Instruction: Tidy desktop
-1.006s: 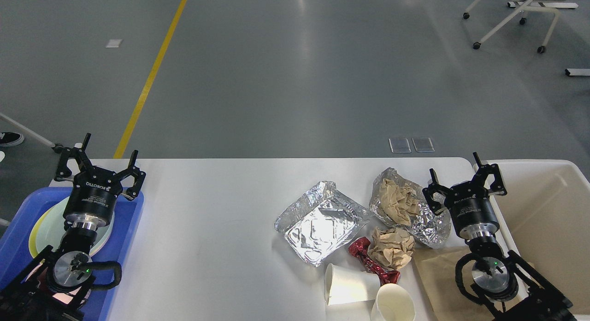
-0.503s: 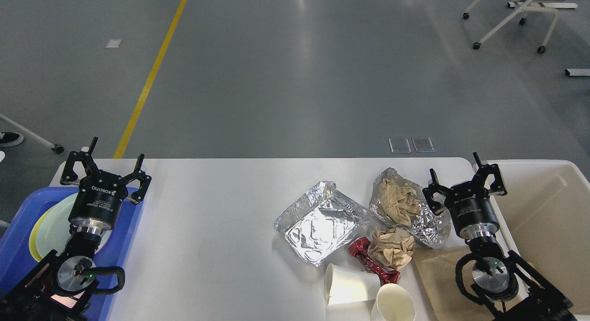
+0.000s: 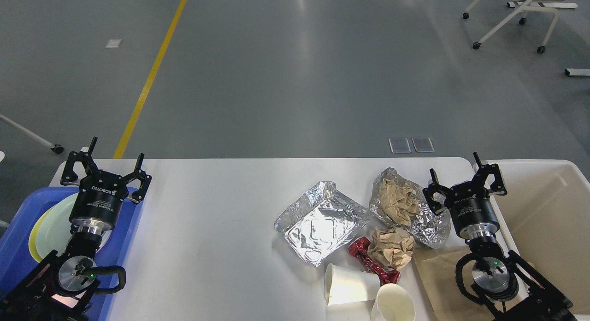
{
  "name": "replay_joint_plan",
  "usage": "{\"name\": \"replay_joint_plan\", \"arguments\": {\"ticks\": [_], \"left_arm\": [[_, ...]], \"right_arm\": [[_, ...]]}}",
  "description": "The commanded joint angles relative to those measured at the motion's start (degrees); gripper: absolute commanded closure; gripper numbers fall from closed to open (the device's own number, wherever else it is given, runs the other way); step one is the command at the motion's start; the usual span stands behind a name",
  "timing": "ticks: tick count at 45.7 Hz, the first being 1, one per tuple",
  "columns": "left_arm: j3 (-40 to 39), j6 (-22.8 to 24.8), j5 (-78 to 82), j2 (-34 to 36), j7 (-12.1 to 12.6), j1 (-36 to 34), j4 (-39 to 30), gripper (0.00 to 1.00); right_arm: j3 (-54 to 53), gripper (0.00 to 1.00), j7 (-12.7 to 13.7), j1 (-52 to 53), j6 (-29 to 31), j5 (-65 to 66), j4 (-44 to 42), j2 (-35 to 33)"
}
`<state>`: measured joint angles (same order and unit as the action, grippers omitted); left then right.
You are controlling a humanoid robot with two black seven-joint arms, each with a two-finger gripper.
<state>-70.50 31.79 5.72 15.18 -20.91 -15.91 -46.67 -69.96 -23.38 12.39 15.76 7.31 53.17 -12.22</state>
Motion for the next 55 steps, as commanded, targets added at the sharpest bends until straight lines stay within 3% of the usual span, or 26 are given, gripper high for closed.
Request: {"name": "replay_joint_plan", "arguments": {"ticks": [1, 55], "left_arm": [[0.0, -0.1, 0.0, 0.0, 0.0, 0.0, 0.0, 0.04], [0.0, -0.1, 0.0, 0.0, 0.0, -0.1, 0.0, 0.04]], "right_arm": [[0.0, 0.00, 0.0, 0.0, 0.0, 0.0, 0.0, 0.0], [-3.5, 0.00, 0.2, 1.0, 0.2, 0.4, 0.0, -1.2]]}}
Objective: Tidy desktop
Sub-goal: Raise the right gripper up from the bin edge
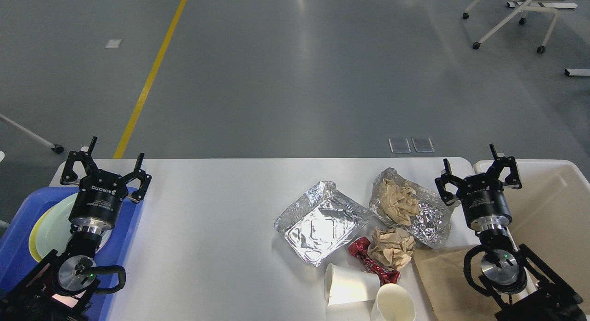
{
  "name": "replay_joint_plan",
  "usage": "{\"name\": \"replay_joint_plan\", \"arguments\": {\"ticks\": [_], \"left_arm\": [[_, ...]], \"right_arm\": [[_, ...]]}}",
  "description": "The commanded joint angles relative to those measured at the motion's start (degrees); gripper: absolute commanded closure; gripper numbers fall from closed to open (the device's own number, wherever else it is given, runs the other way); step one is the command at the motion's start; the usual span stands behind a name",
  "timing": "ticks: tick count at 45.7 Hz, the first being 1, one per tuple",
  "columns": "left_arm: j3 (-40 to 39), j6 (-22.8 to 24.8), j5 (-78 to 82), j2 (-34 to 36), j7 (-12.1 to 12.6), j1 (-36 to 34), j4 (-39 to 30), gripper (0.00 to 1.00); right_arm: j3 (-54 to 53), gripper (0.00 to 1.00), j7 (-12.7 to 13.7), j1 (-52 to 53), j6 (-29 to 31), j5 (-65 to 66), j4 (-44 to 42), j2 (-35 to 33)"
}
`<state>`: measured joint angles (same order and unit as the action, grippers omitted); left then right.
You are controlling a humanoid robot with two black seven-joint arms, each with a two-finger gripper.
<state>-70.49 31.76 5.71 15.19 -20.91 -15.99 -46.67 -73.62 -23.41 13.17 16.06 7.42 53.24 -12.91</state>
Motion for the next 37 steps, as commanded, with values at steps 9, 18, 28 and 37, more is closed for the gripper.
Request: {"name": "replay_joint_plan", "arguments": {"ticks": [9, 18, 28, 37], "left_arm": [[0.0, 0.1, 0.0, 0.0, 0.0, 0.0, 0.0, 0.04], [0.0, 0.0, 0.0, 0.0, 0.0, 0.1, 0.0, 0.04], [0.0, 0.0, 0.0, 0.0, 0.0, 0.1, 0.0, 0.04], [0.0, 0.0, 0.0, 0.0, 0.1, 0.0, 0.0, 0.04]], "right_arm": [[0.7, 0.00, 1.8, -0.1, 0.0, -0.5, -0.2, -0.8], [3.2, 0.00, 1.8, -0.3, 0.0, -0.6, -0.1, -0.7], [3.7, 0.00, 2.0, -0.2, 0.0, -0.5, -0.2, -0.9], [4.2, 0.00, 2.0, 0.2, -0.4, -0.6, -0.3, -0.8]]}}
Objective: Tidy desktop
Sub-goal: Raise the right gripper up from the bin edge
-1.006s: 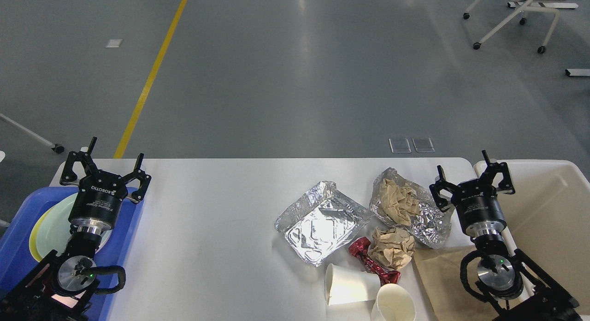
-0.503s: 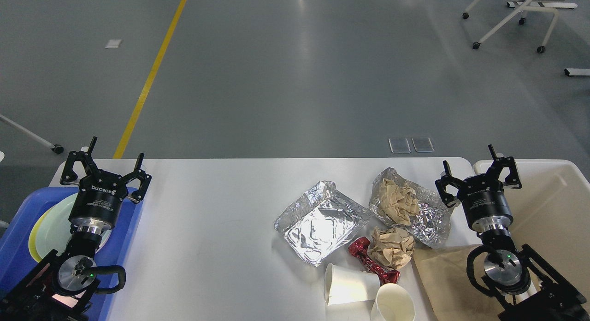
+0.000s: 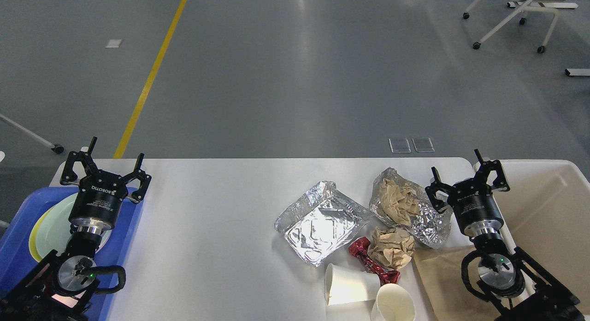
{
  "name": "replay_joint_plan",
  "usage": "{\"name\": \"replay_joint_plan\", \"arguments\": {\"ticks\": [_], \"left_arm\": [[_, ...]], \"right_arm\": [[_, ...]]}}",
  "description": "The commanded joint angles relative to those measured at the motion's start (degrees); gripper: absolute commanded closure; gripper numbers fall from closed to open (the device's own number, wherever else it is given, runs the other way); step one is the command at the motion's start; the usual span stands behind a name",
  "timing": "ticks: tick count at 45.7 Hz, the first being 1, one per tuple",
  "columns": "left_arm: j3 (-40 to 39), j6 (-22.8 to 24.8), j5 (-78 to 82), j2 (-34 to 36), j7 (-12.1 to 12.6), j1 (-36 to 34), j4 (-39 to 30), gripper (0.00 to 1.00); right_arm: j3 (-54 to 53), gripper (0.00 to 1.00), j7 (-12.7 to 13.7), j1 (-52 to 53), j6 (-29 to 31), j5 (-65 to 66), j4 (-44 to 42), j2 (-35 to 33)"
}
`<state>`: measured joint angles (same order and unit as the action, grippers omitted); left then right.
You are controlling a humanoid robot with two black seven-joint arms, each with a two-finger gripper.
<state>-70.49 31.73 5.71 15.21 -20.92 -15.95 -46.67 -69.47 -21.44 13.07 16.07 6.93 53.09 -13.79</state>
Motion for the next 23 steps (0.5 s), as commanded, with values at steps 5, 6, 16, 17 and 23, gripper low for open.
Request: {"name": "replay_joint_plan", "arguments": {"ticks": [5, 6, 16, 17, 23], "left_arm": [[0.1, 0.0, 0.0, 0.0, 0.1, -0.1, 0.0, 0.04], [0.1, 0.0, 0.0, 0.0, 0.1, -0.1, 0.0, 0.04], [0.1, 0.0, 0.0, 0.0, 0.1, -0.1, 0.1, 0.04], [0.1, 0.0, 0.0, 0.0, 0.1, -0.1, 0.1, 0.04], [0.1, 0.1, 0.0, -0.1, 0.1, -0.1, 0.1, 0.04]], "right_arm": [[0.1, 0.00, 0.0, 0.4, 0.0, 0.6, 0.6, -0.1], [0.1, 0.00, 0.0, 0.3, 0.1, 0.7, 0.8, -0.2], [0.0, 0.00, -0.5, 0.4, 1.2, 4.0, 1.8, -1.9], [0.0, 0.00, -0.5, 0.4, 1.2, 4.1, 1.8, -1.9], [-0.7, 0.00, -0.9, 0.5, 1.2, 4.1, 2.2, -2.0]]}}
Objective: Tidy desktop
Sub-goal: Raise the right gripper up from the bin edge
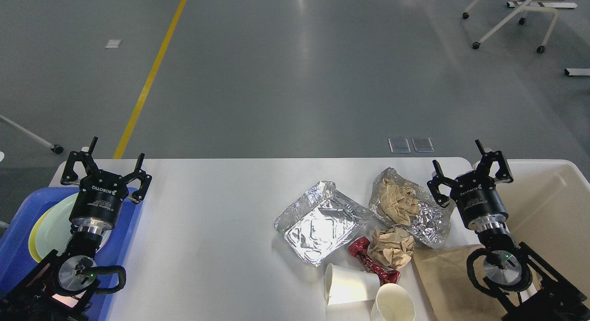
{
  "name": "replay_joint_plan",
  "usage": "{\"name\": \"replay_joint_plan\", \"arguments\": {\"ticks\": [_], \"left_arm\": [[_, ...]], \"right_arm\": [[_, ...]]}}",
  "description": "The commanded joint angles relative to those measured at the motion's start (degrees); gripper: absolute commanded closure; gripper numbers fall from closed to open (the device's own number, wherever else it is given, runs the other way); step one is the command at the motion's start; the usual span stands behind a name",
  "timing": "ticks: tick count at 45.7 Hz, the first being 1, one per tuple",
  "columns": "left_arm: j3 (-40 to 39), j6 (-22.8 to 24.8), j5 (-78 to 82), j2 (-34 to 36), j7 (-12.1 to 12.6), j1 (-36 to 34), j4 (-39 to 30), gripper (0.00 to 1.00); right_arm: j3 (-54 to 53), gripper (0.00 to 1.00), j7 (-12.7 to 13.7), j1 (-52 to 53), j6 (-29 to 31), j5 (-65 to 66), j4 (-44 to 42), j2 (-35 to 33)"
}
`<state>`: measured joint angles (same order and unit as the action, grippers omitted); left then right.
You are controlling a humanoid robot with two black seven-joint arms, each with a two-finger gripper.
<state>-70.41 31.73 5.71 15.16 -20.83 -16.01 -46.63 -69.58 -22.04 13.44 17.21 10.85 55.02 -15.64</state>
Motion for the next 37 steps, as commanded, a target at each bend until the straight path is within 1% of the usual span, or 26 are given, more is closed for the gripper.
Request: {"name": "replay_joint_plan", "arguments": {"ticks": [1, 4, 6, 12, 16, 21, 25, 30, 33, 37], "left_arm": [[0.1, 0.0, 0.0, 0.0, 0.0, 0.0, 0.0, 0.04], [0.1, 0.0, 0.0, 0.0, 0.0, 0.0, 0.0, 0.04], [0.1, 0.0, 0.0, 0.0, 0.0, 0.0, 0.0, 0.04], [0.1, 0.0, 0.0, 0.0, 0.0, 0.0, 0.0, 0.04], [0.1, 0.0, 0.0, 0.0, 0.0, 0.0, 0.0, 0.04], [0.1, 0.0, 0.0, 0.0, 0.0, 0.0, 0.0, 0.04], [0.1, 0.0, 0.0, 0.0, 0.0, 0.0, 0.0, 0.04], [0.1, 0.0, 0.0, 0.0, 0.0, 0.0, 0.0, 0.04], [0.1, 0.0, 0.0, 0.0, 0.0, 0.0, 0.0, 0.04], [0.1, 0.0, 0.0, 0.0, 0.0, 0.0, 0.0, 0.04]], "right_arm": [[-0.6, 0.00, -0.4, 0.1, 0.3, 0.2, 0.5, -0.4], [-0.3, 0.00, -1.0, -0.3, 1.9, 0.2, 2.4, -2.3], [0.1, 0.00, -1.3, -0.3, 3.8, 0.1, 3.4, -4.6], [3.4, 0.00, -1.3, 0.1, 12.7, 0.0, 3.0, -12.9], [6.1, 0.00, -1.3, 1.8, 17.4, -0.5, 2.9, -16.7], [13.0, 0.00, -1.3, 6.4, 19.0, -0.8, 2.6, -21.8], [22.1, 0.00, -1.3, 11.9, 19.2, -0.7, 2.6, -26.7], [39.9, 0.00, -1.2, 22.1, 19.1, -0.8, 2.5, -33.7], [50.8, 0.00, -1.2, 30.8, 19.1, -0.8, 2.5, -35.5], [67.0, 0.00, -1.2, 41.8, 18.9, -0.9, 2.4, -36.3]]}}
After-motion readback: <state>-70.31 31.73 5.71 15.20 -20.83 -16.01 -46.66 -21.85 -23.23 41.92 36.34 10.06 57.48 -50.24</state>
